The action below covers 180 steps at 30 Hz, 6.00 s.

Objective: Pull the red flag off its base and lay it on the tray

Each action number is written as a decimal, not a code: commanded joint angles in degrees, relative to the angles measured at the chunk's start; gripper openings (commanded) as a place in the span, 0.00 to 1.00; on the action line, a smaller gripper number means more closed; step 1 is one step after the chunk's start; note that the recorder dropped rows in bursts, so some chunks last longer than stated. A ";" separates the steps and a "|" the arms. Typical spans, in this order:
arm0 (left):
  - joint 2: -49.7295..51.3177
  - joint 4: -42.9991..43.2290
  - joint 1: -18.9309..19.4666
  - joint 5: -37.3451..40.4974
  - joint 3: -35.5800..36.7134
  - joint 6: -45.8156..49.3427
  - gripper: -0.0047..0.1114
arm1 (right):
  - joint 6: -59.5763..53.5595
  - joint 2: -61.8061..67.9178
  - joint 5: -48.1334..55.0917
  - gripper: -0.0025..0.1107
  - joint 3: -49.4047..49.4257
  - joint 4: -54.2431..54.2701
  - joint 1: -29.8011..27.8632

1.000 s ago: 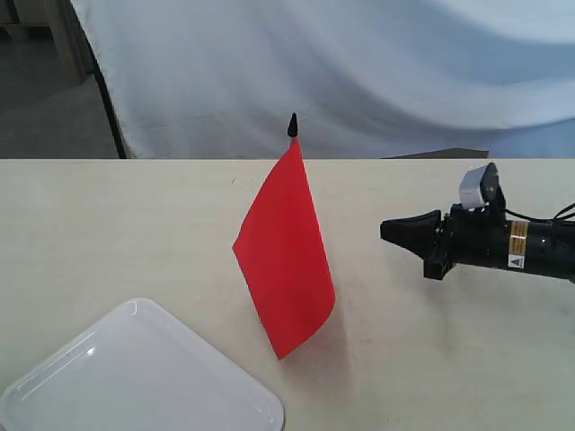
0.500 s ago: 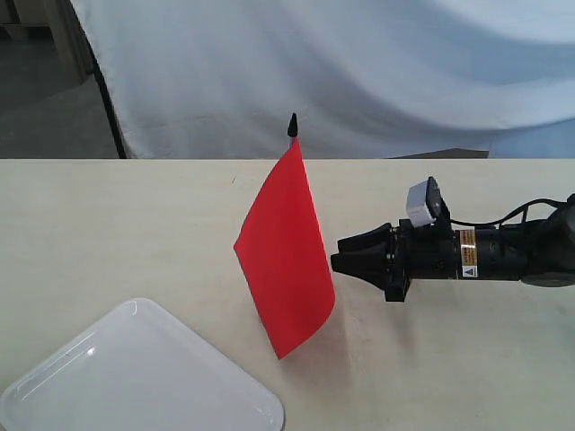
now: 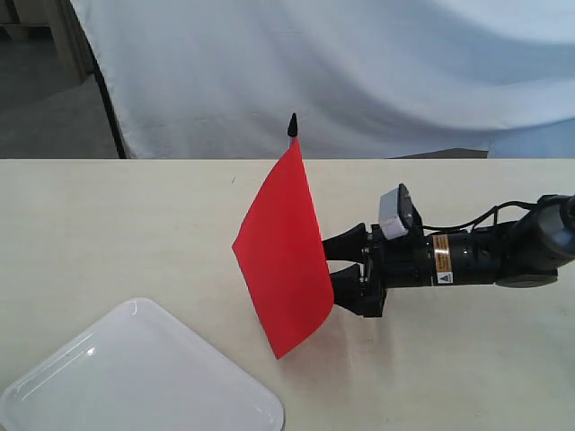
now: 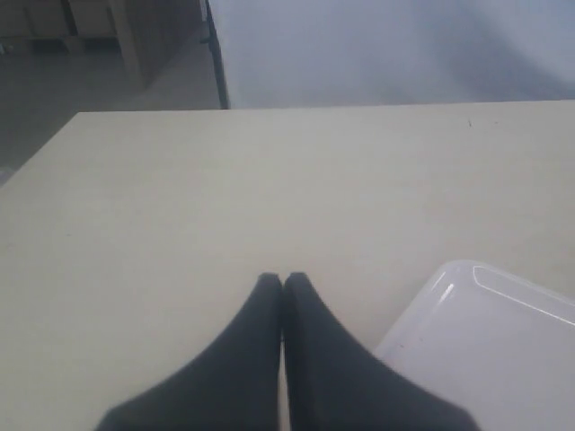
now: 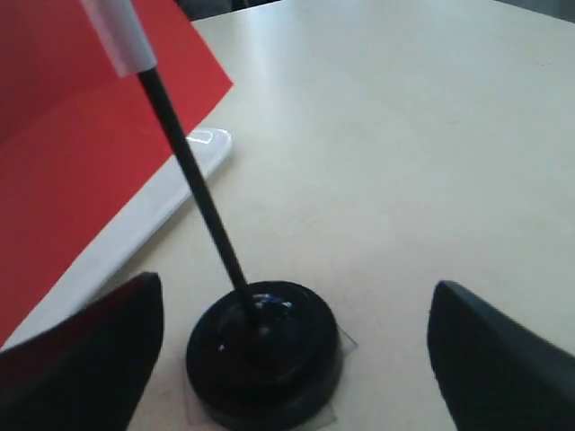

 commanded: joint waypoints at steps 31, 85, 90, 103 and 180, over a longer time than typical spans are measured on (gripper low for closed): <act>-0.19 0.15 -0.11 -0.26 0.09 -0.36 0.04 | -8.47 -0.73 4.70 0.68 -0.22 9.45 11.03; -0.19 0.15 -0.11 -0.26 0.09 -0.36 0.04 | -38.62 -17.49 119.10 0.02 -15.21 51.00 54.39; -0.19 0.15 -0.11 -0.26 0.09 -0.36 0.04 | -43.01 -16.81 120.91 0.02 -15.21 60.50 56.82; -0.19 0.15 -0.11 -0.26 0.09 -0.36 0.04 | -52.29 -9.67 119.83 0.02 -20.05 72.70 55.47; -0.19 0.15 -0.11 -0.26 0.09 -0.36 0.04 | -44.60 -32.44 103.48 0.02 -7.23 88.72 17.97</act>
